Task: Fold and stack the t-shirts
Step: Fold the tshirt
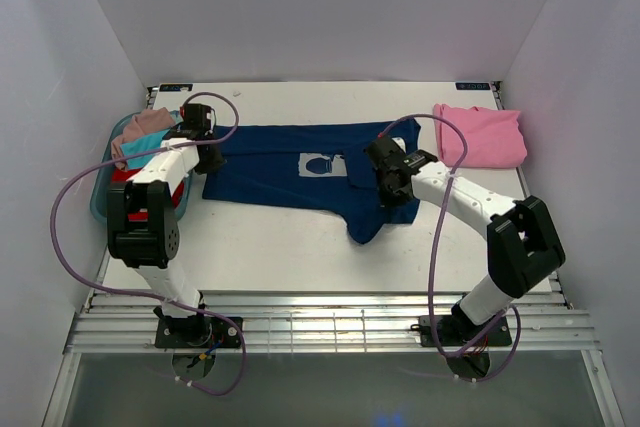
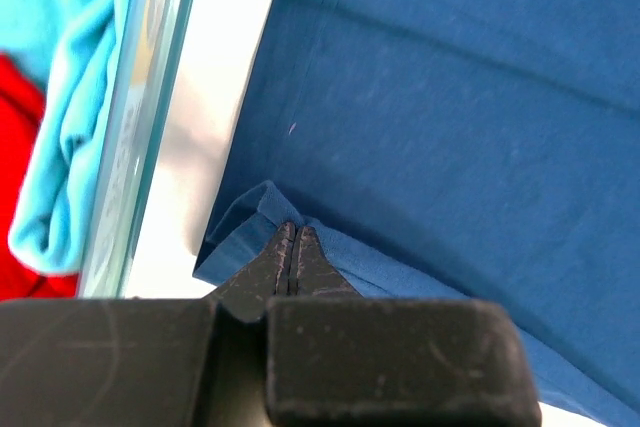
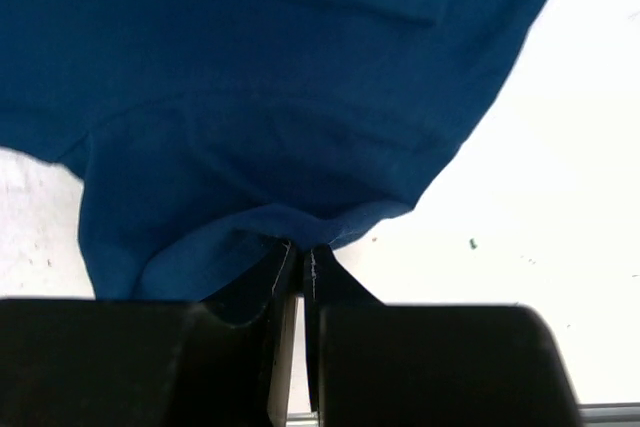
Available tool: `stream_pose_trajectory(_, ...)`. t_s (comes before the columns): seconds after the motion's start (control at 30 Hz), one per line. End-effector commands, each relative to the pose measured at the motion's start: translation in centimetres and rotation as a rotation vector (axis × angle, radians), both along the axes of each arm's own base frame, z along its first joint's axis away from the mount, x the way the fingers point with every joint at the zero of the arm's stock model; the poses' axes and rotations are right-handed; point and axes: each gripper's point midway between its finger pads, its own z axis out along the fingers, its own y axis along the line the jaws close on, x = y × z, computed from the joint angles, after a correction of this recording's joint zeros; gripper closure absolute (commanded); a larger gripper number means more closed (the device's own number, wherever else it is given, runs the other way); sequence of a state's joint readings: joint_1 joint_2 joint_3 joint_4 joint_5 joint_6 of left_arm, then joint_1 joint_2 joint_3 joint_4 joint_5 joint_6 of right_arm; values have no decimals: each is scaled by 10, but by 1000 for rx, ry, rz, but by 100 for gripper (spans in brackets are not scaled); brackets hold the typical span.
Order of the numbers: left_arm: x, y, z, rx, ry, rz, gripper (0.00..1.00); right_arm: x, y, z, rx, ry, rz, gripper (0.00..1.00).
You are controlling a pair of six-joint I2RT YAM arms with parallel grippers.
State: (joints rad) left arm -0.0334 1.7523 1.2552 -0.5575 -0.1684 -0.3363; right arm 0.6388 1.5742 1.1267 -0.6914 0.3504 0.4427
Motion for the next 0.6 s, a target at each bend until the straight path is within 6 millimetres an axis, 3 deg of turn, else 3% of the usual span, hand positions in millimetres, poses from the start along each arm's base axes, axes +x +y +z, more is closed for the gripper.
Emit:
stream_pose_trajectory(0.0,18,6,15,18,-45,4,100,37,-7,21,-25,-85,-9,92)
stream_pose_trajectory(0.37,37,6,11,25,-32,2,100,113,-7,55,-29,-180,-4,92)
stream_pose_trajectory(0.57,49,8,15,38,-44,1,100,138,-15,56,-40,-173,-15,92)
